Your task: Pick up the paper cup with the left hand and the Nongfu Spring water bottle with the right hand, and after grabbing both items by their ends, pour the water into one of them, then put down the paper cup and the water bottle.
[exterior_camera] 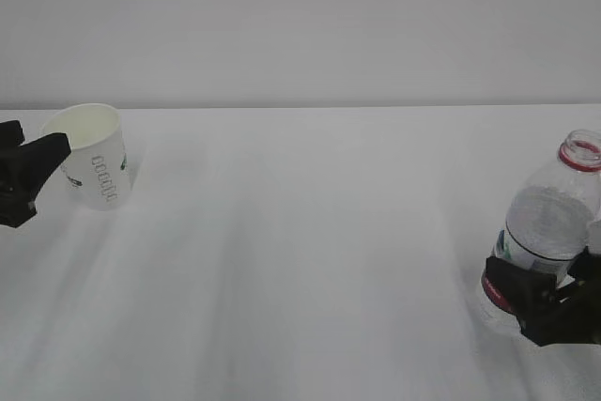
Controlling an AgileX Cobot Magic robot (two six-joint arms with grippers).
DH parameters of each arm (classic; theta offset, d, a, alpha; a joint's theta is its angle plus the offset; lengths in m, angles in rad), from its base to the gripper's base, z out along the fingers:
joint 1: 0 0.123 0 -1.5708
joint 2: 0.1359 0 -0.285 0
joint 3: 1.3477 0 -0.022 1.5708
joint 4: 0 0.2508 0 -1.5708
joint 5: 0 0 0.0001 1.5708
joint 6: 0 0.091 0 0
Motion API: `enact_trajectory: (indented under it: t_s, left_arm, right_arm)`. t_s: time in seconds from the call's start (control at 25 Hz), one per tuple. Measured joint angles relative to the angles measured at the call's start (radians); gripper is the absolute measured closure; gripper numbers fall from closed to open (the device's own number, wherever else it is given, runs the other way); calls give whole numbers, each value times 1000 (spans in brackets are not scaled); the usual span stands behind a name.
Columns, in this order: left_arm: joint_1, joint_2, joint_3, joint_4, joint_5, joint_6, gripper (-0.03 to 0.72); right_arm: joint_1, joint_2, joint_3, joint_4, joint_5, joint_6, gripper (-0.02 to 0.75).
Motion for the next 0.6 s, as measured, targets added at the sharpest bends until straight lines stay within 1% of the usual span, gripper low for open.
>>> enact_trajectory:
  t_s: [0.44, 0.6]
  left_arm:
    - [0, 0, 0, 1, 0, 0, 237]
    - [0, 0, 0, 1, 0, 0, 237]
  right_arm:
    - [0, 7, -41, -7, 0, -2, 99]
    - [0, 34, -41, -8, 0, -2, 130]
